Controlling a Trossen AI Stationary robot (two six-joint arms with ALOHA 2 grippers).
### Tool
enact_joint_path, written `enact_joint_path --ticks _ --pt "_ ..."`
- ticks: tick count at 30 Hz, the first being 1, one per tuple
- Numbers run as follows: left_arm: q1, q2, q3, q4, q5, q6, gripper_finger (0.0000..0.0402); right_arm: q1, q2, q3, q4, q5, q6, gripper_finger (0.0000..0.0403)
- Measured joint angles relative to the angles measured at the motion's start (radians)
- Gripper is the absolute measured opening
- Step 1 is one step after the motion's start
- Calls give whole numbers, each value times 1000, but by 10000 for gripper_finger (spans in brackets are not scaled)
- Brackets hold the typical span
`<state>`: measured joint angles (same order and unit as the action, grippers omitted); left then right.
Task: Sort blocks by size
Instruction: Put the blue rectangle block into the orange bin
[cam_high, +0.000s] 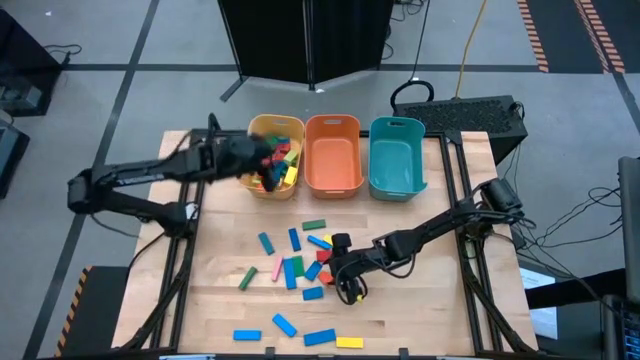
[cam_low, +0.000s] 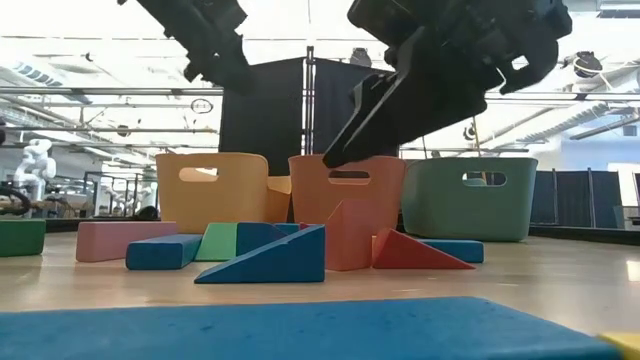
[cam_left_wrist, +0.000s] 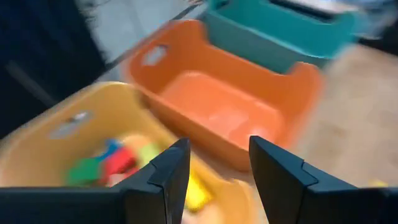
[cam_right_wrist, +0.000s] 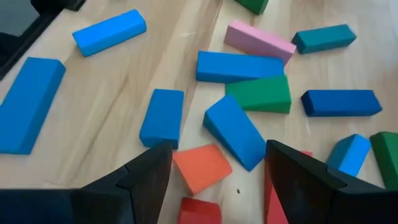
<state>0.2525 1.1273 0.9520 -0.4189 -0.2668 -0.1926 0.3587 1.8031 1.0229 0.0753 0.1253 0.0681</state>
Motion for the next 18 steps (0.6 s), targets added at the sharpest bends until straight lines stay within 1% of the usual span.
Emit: enact_joint_path --ticks 4,9,12,14,16,18 --pt "-131 -14 -152 212 -1 -24 167 10 -4 0 3 -1 3 247" --pt "-265 3 -278 464 -11 -36 167 11 -4 0 2 -2 48 247" --pt "-330 25 -324 581 -12 -27 167 10 -4 0 15 -1 75 247" --pt "-367 47 -338 631 -29 -1 167 11 -4 0 34 -1 91 247" --pt "-393 79 -346 657 -56 40 167 11 -4 0 44 -1 101 247" --pt "-407 110 -346 684 -61 77 167 10 -4 0 50 -1 103 247"
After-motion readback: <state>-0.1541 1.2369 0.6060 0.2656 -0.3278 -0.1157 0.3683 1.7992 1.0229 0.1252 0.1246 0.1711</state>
